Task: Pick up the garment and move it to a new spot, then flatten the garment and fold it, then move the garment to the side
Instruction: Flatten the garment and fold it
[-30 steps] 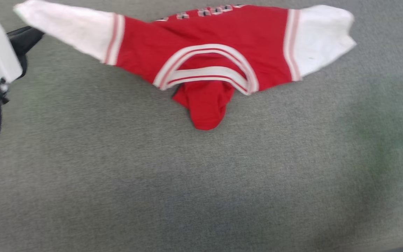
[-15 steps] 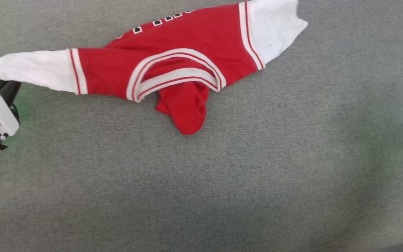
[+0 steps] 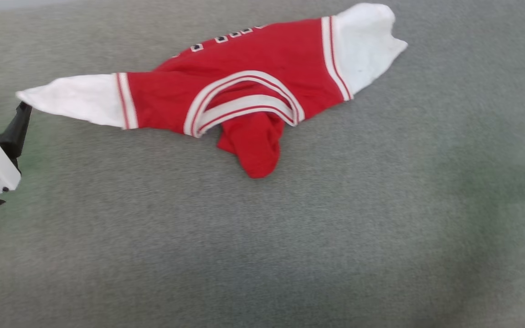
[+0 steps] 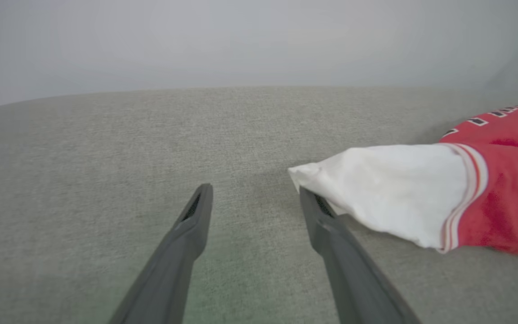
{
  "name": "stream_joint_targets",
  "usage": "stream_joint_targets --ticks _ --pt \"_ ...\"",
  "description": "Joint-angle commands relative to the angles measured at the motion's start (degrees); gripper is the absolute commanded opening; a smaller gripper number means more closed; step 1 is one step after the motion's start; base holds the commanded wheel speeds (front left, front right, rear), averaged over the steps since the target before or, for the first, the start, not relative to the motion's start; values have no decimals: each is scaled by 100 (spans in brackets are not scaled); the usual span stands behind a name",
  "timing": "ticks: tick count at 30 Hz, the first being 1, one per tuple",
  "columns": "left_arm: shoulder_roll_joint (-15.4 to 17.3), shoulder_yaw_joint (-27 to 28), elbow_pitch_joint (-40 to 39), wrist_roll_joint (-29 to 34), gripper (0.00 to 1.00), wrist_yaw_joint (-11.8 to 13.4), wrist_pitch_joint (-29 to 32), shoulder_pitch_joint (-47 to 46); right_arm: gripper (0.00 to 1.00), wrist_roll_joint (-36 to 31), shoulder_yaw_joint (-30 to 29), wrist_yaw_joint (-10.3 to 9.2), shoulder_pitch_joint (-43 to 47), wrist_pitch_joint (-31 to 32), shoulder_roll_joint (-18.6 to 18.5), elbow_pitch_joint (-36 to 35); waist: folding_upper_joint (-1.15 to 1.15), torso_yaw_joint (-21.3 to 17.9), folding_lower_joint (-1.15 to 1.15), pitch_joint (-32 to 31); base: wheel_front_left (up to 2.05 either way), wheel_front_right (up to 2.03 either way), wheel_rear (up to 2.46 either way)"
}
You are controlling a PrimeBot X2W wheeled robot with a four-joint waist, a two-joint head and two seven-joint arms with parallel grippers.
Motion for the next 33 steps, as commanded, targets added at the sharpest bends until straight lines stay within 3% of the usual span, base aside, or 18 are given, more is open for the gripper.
stream_joint_targets --ticks 1,6,10,14,17,21,28,33 --pt "-28 1 -57 -49 100 -9 -132 124 100 -16 82 1 30 20 -74 -34 0 169 0 -114 0 0 0" --pt "-126 172 -331 223 100 2 -452 428 100 -88 503 1 -22 125 -451 50 0 467 0 -205 0 0 0" --pt "-409 1027 -1008 1028 100 413 -466 929 100 -243 1096 1 -150 217 -861 177 0 713 0 -224 0 0 0" --pt "-893 2077 -1973 1972 100 832 -470 1817 100 -200 1668 0 -436 378 -1359 328 0 947 0 -207 0 0 0" --pt "-1176 2521 -2421 2414 100 1001 -471 2314 100 -103 1949 0 -611 463 -1624 411 0 1072 0 -182 0 0 0" --pt "-1761 3144 -3160 3363 100 1195 -472 3101 100 193 2596 0 -1010 717 -2329 656 0 1345 0 -115 0 0 0" --pt "-2649 3750 -3854 4380 100 1076 -471 3760 100 954 3825 0 -1851 1157 -3561 1015 0 1769 0 149 0 0 0" --pt "-3084 4155 -4015 4729 100 811 -472 3860 100 1277 4680 0 -2713 1489 -4056 1154 0 1985 0 451 0 0 0"
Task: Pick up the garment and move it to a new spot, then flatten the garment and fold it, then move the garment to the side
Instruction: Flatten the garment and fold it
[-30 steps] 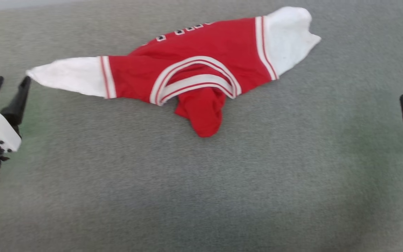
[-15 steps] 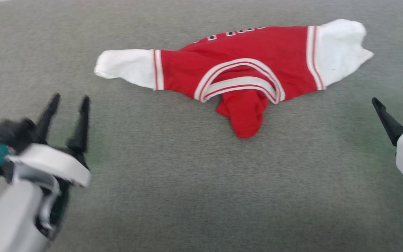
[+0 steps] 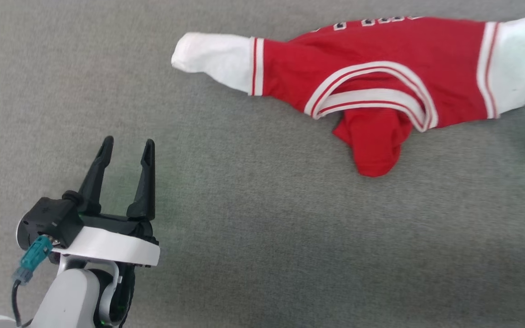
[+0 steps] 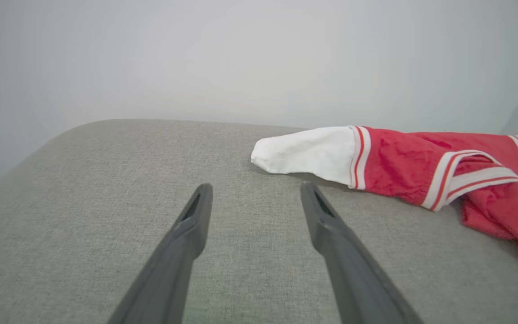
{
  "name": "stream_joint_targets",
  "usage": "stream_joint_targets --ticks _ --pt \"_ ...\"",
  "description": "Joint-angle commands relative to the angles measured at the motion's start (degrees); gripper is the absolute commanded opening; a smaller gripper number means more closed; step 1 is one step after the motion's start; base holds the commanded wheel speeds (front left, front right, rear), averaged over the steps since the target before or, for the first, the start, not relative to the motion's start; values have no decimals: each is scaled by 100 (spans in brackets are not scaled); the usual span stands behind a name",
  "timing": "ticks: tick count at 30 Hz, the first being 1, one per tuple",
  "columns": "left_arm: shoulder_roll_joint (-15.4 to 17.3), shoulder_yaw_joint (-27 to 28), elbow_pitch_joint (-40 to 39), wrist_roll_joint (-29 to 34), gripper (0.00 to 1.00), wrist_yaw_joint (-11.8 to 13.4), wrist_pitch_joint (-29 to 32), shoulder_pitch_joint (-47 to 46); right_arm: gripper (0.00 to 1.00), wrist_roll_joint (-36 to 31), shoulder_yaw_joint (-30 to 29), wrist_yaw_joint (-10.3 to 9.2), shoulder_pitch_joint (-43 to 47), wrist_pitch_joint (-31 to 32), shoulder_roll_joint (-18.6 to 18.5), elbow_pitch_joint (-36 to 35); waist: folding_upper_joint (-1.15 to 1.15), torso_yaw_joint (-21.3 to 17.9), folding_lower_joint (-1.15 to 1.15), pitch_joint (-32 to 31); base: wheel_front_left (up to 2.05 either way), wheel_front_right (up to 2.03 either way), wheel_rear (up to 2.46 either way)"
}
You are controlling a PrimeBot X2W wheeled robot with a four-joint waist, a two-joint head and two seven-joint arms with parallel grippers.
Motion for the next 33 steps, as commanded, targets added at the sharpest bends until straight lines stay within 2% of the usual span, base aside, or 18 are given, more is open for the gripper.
stream_joint_targets --ticks 1,6,11,12,13,14,17,19,22,25,26,29,33 --pt "-107 130 -52 138 100 -108 -28 6 100 53 293 -3 -319 100 -115 30 0 175 0 235 0 0 0" --pt "-385 407 -77 442 100 -400 -28 -98 100 249 1170 -3 -1109 275 -366 213 0 344 0 515 0 0 0" --pt "-594 599 -93 628 100 -598 -28 -194 100 483 1906 -2 -1595 404 -435 561 0 442 0 688 0 0 0" --pt "-621 628 -102 667 100 -634 -28 -217 92 550 2021 -3 -1661 389 -422 611 0 450 0 703 0 0 0" --pt "-621 648 -112 709 100 -667 -28 -238 37 626 2140 -3 -1705 405 -411 666 0 455 0 714 0 0 0" --pt "-607 659 -120 755 100 -698 -28 -257 0 686 2243 -3 -1759 412 -404 715 0 454 0 726 0 0 0" --pt "-448 609 -123 863 100 -778 -28 -378 0 856 2468 -16 -1891 367 -420 856 0 419 0 742 0 0 0" --pt "-197 499 -109 977 100 -824 -28 -575 0 964 2591 -15 -1972 317 -404 875 0 382 0 742 0 0 0" --pt "333 163 -87 1109 100 -866 169 -1043 0 1091 2721 -14 -2080 234 -377 886 0 314 0 743 0 0 0" --pt "1040 -598 -158 789 100 -869 761 -1750 0 1140 2829 -13 -2222 147 -357 857 0 227 0 779 0 0 0" --pt "1040 -598 -158 789 100 -869 761 -1750 0 1140 2829 -13 -2222 147 -357 857 0 227 0 779 0 0 0" --pt "1805 -1638 -160 112 100 -858 1598 -2594 0 1147 2942 -7 -2376 94 -331 826 0 130 0 846 0 0 0" --pt "2539 -3045 -164 -1088 100 -857 2634 -3889 0 1149 3077 -8 -2590 57 -269 796 0 -10 0 969 0 0 0"
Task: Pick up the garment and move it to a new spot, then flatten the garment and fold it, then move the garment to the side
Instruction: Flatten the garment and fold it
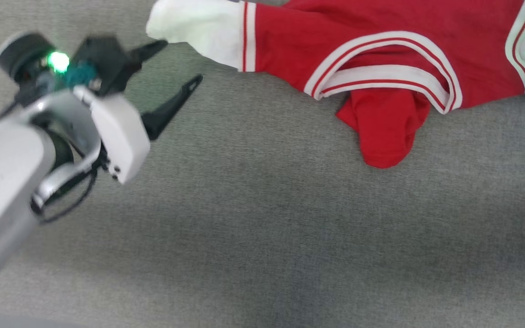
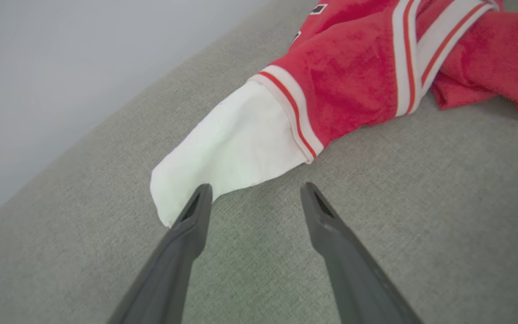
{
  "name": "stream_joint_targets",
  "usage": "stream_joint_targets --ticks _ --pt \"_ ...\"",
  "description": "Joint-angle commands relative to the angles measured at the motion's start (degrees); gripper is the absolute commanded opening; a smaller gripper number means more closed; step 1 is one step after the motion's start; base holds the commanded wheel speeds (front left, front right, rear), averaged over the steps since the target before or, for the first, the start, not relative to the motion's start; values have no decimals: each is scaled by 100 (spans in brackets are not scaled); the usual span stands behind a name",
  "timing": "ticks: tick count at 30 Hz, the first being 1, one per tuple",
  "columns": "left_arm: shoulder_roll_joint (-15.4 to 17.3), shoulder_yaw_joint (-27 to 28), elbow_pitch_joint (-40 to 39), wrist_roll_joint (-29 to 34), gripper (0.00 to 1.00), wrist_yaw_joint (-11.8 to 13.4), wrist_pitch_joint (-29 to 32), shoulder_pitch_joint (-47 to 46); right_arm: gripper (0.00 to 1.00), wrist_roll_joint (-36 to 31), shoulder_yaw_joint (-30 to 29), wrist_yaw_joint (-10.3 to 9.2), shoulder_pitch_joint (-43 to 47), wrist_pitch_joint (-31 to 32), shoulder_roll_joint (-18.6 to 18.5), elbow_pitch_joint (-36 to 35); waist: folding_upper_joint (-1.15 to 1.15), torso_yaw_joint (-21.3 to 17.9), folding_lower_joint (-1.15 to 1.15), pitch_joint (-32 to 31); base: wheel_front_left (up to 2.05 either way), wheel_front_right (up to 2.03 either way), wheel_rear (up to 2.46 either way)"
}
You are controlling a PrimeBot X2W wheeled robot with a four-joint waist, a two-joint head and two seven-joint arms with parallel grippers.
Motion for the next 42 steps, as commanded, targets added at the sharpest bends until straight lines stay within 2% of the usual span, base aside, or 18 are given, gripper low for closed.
stream_joint_targets --ticks 1,4,9,12,18,20,21,23,25,27,28,29,30,36,42 --pt "79 -225 23 -206 100 18 143 -337 0 0 193 -16 122 59 45 128 0 -80 0 79 0 0 0" --pt "216 -1109 180 -788 100 18 616 -1182 0 9 301 -23 -8 48 70 129 0 -163 0 165 0 0 0" --pt "59 -2381 825 -1672 100 17 1177 -2430 0 48 468 -28 -231 48 112 124 0 -294 0 331 0 0 0" --pt "-21 -2658 1196 -1898 100 17 1136 -2717 0 63 544 -29 -299 44 130 135 0 -346 0 427 0 0 0" --pt "-163 -2831 1622 -2228 100 17 1101 -2936 0 86 677 -34 -368 6 152 165 0 -419 0 579 0 0 0" --pt "-210 -2852 1708 -2228 92 17 1200 -2971 0 96 709 -35 -414 -15 172 195 0 -432 0 627 0 0 0" --pt "-250 -2860 1742 -2219 81 17 1275 -2923 0 102 716 -35 -424 -26 191 206 0 -439 0 649 0 0 0" --pt "-322 -2881 1780 -2183 53 17 1378 -2870 0 105 740 -36 -474 -37 234 211 0 -461 0 706 0 0 0" --pt "-380 -2901 1814 -2245 45 17 1437 -2842 0 105 773 -36 -516 -44 279 222 0 -482 0 747 0 0 0" --pt "-407 -2913 1835 -2222 44 17 1444 -2850 0 111 799 -36 -546 -51 311 226 0 -506 0 786 0 0 0" --pt "-428 -2916 1852 -2270 38 17 1451 -2845 0 115 820 -36 -571 -52 320 228 0 -515 0 798 0 0 0" --pt "-440 -2921 1865 -2283 4 17 1463 -2852 0 122 833 -36 -583 -56 323 230 0 -522 0 807 0 0 0" --pt "-442 -2924 1876 -2284 0 17 1469 -2850 0 128 846 -36 -587 -65 318 232 0 -530 0 811 0 0 0" --pt "-356 -2897 1842 -2542 0 11 1221 -2941 0 170 756 -36 -559 -312 254 244 0 -549 0 708 0 0 0" --pt "-85 -2821 1683 -3070 0 12 709 -2975 0 291 303 -24 -468 -907 60 117 0 -559 0 314 0 0 0"
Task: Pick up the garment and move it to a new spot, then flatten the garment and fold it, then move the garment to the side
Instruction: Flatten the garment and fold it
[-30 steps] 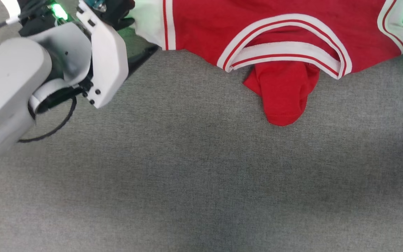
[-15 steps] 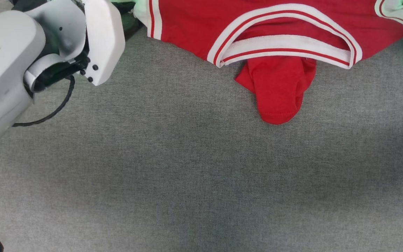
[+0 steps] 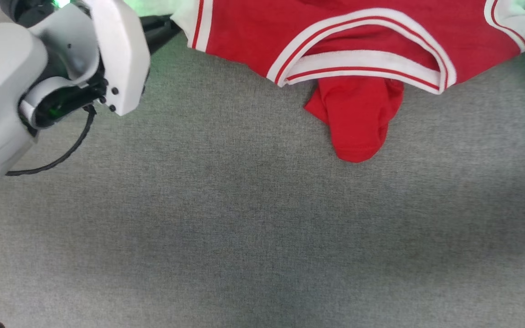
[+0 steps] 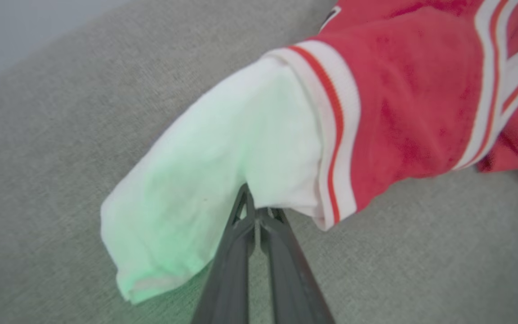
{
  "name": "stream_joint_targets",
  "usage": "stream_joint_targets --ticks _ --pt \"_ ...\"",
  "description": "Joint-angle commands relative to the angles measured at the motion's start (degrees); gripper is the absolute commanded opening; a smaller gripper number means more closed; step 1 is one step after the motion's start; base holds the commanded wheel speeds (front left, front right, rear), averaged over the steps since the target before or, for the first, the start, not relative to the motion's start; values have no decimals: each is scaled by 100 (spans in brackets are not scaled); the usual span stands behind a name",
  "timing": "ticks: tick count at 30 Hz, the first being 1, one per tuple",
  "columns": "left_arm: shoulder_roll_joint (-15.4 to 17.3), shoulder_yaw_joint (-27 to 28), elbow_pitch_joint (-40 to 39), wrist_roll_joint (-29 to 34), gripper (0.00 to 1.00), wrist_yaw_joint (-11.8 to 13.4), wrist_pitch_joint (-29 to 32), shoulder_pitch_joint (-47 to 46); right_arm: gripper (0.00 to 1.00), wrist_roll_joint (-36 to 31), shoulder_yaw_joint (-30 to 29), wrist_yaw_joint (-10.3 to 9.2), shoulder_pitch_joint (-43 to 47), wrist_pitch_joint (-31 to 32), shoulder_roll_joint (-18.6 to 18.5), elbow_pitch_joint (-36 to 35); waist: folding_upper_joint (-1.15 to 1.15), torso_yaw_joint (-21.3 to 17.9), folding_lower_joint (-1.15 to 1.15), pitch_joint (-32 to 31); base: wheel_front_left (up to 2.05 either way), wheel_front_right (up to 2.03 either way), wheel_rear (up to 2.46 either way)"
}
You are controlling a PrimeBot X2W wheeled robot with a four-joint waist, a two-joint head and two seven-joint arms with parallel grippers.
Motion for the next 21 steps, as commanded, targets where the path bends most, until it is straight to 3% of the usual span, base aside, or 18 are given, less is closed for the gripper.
stream_joint_targets --ticks 1,11,17,19,21 --pt "16 19 -29 -55 0 8 -58 59 0 24 -4 -33 141 -28 -112 57 0 -17 0 -155 0 0 0" --pt "548 21 -864 -989 0 9 -898 163 0 541 -1220 -31 785 -520 -672 -590 0 -187 0 -837 0 0 0" --pt "909 15 -1481 -1229 0 9 -731 332 0 990 -2028 -31 1382 -584 -1144 -934 0 -198 0 -875 0 0 0" --pt "925 17 -1449 -1253 0 12 -818 341 0 1060 -2276 -31 1538 -654 -1113 -907 0 -224 0 -810 0 0 0" --pt "843 42 -1240 -1271 0 12 -897 243 0 1070 -2633 -32 1499 -818 -809 -704 0 -275 0 -721 0 0 0"
